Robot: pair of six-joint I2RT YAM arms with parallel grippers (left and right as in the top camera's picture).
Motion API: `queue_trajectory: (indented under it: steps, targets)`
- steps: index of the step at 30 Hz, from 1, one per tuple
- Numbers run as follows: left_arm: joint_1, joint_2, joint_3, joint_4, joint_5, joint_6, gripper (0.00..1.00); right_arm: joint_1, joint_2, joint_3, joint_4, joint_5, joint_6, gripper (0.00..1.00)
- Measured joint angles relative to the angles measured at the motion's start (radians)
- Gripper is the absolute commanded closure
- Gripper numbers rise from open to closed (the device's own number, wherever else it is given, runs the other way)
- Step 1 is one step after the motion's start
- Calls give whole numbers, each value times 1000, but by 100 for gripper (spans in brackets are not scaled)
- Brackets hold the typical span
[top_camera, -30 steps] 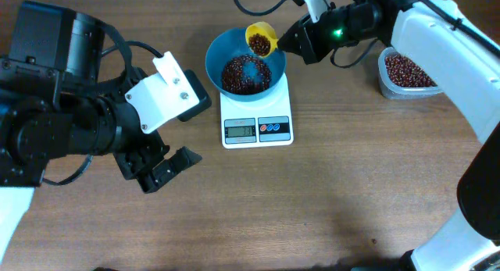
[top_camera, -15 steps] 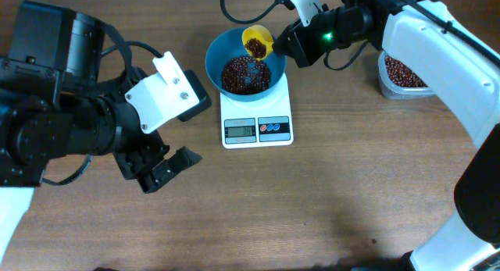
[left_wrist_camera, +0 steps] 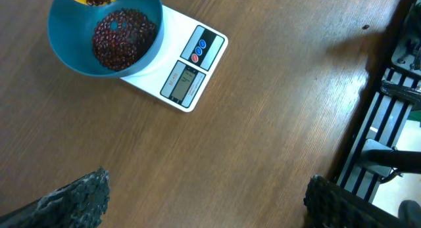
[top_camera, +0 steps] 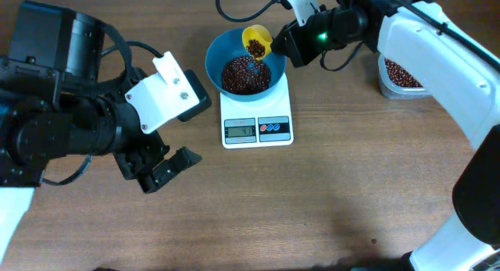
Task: Scoop item into bowl and weigh 50g on scale
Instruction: 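Hold the scoop tipped over the bowl with the right gripper, shaking out beans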
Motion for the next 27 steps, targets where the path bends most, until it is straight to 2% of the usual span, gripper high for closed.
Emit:
queue_trajectory:
  steps: [15,27]
  targets:
    - [0,0,0,0,0,0,1,46,-2,0,42,97,78,96]
    - [0,0,0,0,0,0,1,76,-4,0,14,191,61,96]
